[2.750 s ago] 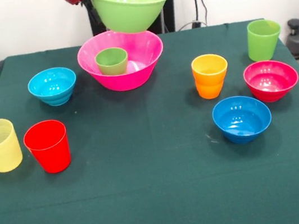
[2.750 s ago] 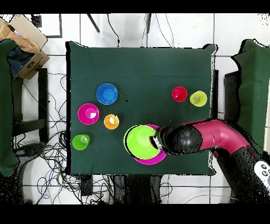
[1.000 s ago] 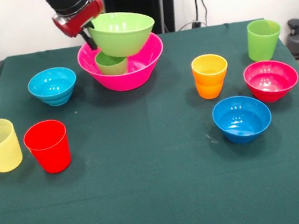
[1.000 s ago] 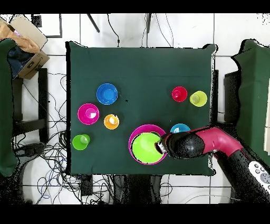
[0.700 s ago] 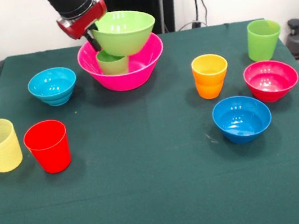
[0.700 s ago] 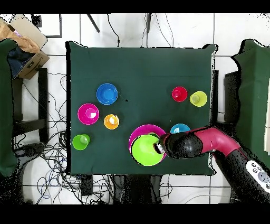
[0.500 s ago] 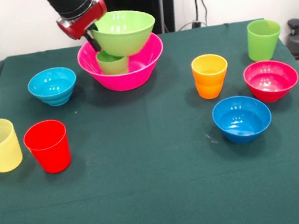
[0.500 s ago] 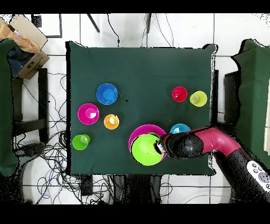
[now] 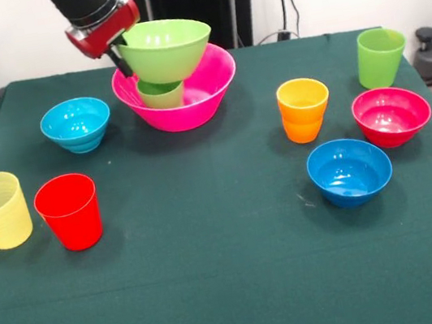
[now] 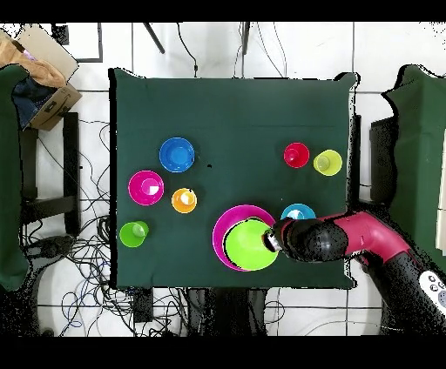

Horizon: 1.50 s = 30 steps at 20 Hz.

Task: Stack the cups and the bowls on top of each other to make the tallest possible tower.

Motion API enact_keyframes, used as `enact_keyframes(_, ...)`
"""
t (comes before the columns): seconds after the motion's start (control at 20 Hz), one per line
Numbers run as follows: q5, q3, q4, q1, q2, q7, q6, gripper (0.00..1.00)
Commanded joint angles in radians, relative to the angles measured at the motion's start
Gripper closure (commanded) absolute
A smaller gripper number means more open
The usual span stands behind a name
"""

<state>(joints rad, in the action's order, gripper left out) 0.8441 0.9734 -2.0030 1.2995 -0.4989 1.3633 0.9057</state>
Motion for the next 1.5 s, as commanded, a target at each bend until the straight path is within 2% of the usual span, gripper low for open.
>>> enact_keyframes(0.05,0.006,0.047,0.104,-0.019,-0.035,-0.410,0.113,1.00)
enact_keyframes(0.35,0.003,0.051,0.106,-0.012,-0.034,-0.428,0.113,1.00)
enact_keyframes(0.8,0.030,0.029,0.099,-0.019,0.000,-0.406,0.059,1.00)
enact_keyframes(1.2,0.068,0.002,0.092,-0.047,0.020,-0.334,0.008,1.00)
enact_keyframes(1.5,0.068,-0.005,0.090,-0.057,0.019,-0.298,-0.005,1.00)
